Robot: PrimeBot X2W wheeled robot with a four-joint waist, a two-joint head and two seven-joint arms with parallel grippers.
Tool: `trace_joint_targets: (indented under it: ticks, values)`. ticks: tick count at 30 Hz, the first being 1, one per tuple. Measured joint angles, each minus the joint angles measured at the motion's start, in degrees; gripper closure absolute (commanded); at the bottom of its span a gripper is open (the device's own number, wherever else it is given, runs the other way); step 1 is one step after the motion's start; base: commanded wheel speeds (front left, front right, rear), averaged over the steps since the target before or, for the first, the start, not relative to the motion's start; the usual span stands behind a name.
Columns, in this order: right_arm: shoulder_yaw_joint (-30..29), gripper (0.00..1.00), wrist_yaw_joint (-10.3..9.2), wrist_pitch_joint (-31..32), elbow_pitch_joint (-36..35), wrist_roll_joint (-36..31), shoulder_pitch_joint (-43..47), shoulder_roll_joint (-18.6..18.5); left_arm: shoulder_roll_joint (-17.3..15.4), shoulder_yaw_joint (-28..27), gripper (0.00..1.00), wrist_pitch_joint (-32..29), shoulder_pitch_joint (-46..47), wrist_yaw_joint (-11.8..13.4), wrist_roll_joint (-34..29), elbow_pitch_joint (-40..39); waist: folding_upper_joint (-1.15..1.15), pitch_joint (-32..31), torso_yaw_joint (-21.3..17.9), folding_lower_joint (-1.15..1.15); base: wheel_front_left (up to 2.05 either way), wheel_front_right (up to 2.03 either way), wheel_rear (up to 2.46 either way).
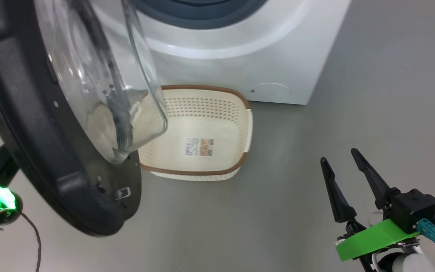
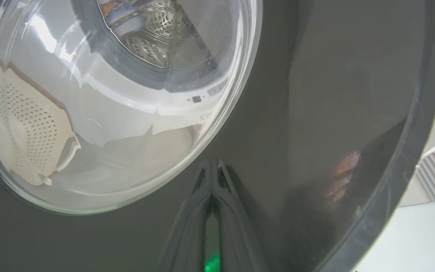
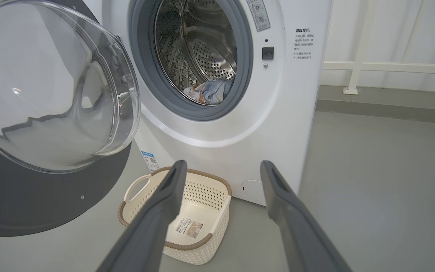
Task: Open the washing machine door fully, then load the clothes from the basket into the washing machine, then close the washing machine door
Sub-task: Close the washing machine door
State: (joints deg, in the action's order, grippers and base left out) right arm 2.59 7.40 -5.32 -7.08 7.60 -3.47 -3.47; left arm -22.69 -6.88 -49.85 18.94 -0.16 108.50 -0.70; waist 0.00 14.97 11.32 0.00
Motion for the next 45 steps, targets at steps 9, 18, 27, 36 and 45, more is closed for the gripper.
trace_joint_targets:
  ticks: [9,18,27,36,45]
  values:
    - [0.76,0.00,0.00,-2.57,2.59,2.48,-0.05,0.26,1.05,2.18,1.00,0.43,0.09,1.51,-2.14,-0.70,0.00,-0.13,-6.83,0.00,0.00,0.00,0.00]
    - [2.20,0.00,0.00,-4.98,5.15,4.19,-1.29,0.36,3.21,3.98,1.00,2.76,3.97,3.03,-3.59,1.00,0.00,0.37,-13.50,0.00,0.00,0.00,0.00]
    - [2.88,0.00,0.00,-6.98,6.87,6.38,-2.83,0.37,4.65,3.99,1.00,5.11,10.14,3.04,-4.85,5.24,0.00,1.66,-18.99,0.00,0.00,0.00,0.00]
    - [4.39,0.00,0.00,-8.55,9.07,9.13,-5.16,0.47,4.67,2.66,1.00,8.89,17.91,3.04,-6.78,11.43,0.00,4.17,-25.88,0.00,0.00,0.00,0.00]
    - [5.47,0.00,0.00,-8.99,10.54,10.25,-6.10,0.53,4.78,2.44,1.00,11.80,23.62,2.66,-9.55,16.86,0.00,6.12,-30.76,0.00,0.00,0.00,0.00]
